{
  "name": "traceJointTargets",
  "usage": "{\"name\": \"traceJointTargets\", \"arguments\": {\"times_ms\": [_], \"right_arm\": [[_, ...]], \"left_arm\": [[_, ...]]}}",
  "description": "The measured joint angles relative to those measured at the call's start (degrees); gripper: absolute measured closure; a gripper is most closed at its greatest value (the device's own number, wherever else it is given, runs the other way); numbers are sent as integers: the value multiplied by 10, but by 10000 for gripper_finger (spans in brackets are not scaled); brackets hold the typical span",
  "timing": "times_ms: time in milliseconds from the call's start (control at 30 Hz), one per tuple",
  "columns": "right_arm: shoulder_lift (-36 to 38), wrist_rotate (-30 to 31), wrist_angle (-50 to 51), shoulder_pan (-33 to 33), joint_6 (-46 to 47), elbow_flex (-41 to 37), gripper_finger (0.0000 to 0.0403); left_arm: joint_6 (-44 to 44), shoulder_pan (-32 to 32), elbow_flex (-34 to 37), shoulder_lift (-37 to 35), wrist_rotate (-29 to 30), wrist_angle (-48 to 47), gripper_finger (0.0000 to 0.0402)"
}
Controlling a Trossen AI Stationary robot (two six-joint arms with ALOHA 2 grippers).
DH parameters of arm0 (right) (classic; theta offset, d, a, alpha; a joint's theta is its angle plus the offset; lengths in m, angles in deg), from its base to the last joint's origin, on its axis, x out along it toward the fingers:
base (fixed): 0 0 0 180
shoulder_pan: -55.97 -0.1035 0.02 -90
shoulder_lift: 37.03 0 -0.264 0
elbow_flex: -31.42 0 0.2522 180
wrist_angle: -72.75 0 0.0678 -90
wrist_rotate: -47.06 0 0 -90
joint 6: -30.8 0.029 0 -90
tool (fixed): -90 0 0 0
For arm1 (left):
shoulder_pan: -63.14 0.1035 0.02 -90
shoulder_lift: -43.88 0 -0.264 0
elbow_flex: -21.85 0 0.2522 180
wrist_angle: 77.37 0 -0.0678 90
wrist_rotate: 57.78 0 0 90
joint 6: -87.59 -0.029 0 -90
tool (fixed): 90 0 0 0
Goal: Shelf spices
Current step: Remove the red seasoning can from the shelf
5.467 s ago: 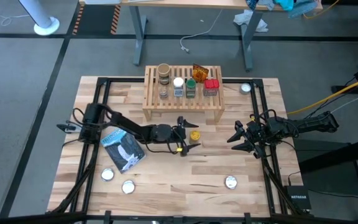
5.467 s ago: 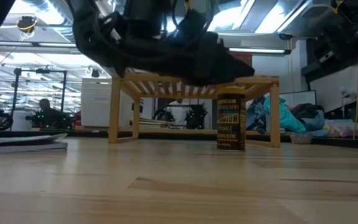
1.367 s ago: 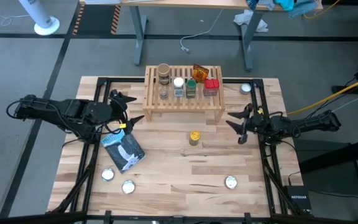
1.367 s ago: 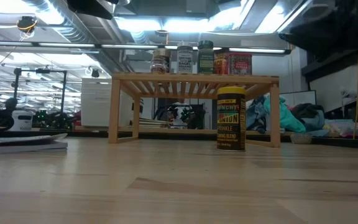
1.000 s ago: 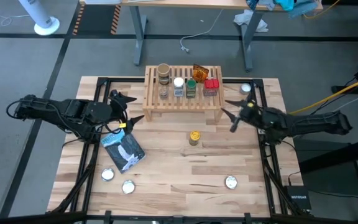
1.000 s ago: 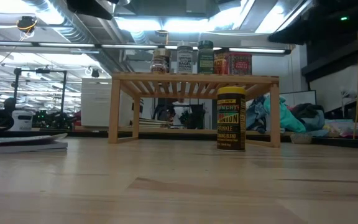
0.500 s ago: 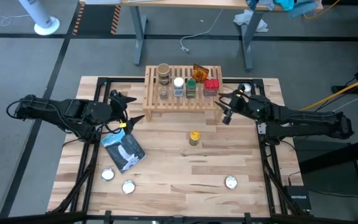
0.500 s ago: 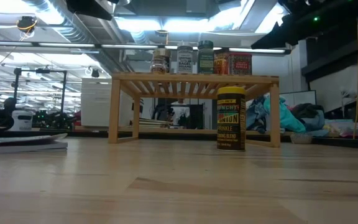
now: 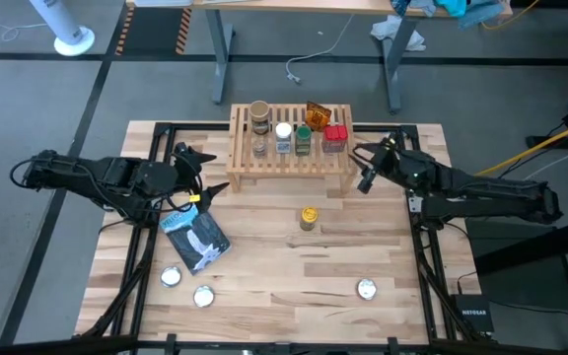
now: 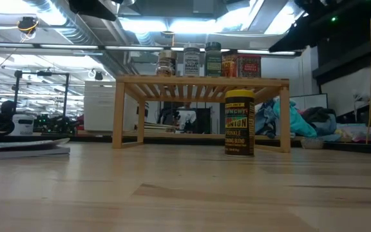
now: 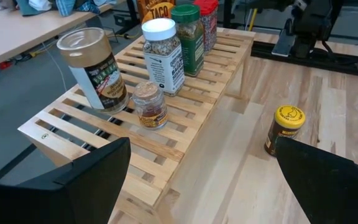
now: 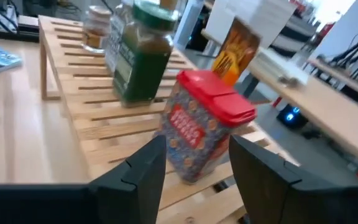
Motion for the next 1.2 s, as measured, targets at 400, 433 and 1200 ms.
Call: {"name": "traceJointTargets", "arguments": {"times_ms": [400, 433, 1200], "right_arm": [[92, -81, 9, 71, -18, -10, 221], [92, -97, 10, 79, -12, -13, 221], [37, -471, -40, 334, 16, -46, 218]], "left_arm": [[0, 0, 0, 0, 0, 0, 8], [0, 0, 0, 0, 0, 0, 8], [0, 0, 0, 0, 0, 0, 8]]}}
